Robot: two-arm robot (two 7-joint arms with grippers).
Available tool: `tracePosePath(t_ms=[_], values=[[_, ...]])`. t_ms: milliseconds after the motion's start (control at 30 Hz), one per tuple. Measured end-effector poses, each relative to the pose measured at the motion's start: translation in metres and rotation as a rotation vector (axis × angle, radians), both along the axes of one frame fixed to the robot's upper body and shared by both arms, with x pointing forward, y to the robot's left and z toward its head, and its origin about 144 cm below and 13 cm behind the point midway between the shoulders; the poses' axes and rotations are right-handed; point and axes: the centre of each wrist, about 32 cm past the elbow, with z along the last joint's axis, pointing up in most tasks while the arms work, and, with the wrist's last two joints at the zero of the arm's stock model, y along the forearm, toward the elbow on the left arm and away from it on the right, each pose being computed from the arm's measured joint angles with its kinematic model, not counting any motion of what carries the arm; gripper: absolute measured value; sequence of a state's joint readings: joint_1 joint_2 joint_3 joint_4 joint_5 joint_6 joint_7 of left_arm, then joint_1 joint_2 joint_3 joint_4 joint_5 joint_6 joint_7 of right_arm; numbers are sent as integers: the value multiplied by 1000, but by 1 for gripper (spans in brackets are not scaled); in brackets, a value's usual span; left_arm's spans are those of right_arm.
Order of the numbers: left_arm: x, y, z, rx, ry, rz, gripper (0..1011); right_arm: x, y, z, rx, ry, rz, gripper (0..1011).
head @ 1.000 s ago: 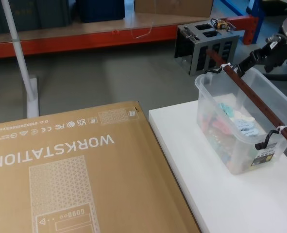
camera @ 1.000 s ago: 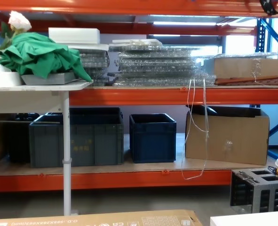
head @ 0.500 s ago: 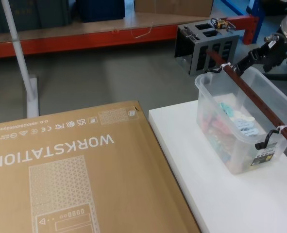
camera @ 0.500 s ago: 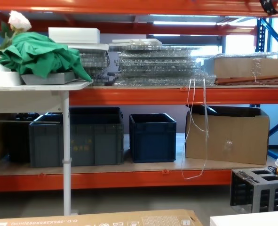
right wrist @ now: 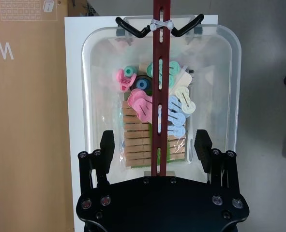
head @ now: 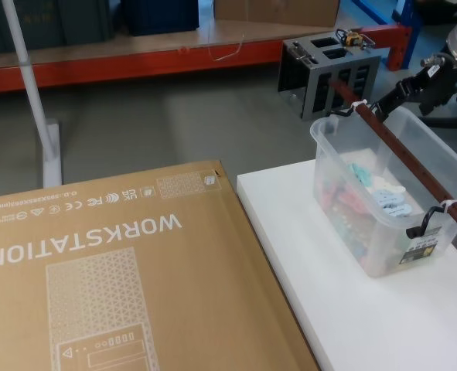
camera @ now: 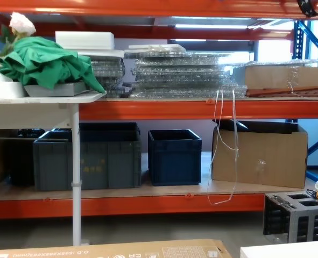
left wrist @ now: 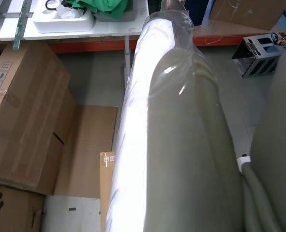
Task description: Use one hand to grasp the basket and place it at the designated location.
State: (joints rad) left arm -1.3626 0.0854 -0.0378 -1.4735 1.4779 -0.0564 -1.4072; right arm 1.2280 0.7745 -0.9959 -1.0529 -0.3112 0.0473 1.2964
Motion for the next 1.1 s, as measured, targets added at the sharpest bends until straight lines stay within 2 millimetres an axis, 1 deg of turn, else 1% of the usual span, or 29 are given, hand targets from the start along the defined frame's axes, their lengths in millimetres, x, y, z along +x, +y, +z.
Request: tracePosePath(t_ms=[1100], values=[[0, 0, 0, 0, 0, 0, 0, 0, 0, 0, 0, 0, 1, 1000]])
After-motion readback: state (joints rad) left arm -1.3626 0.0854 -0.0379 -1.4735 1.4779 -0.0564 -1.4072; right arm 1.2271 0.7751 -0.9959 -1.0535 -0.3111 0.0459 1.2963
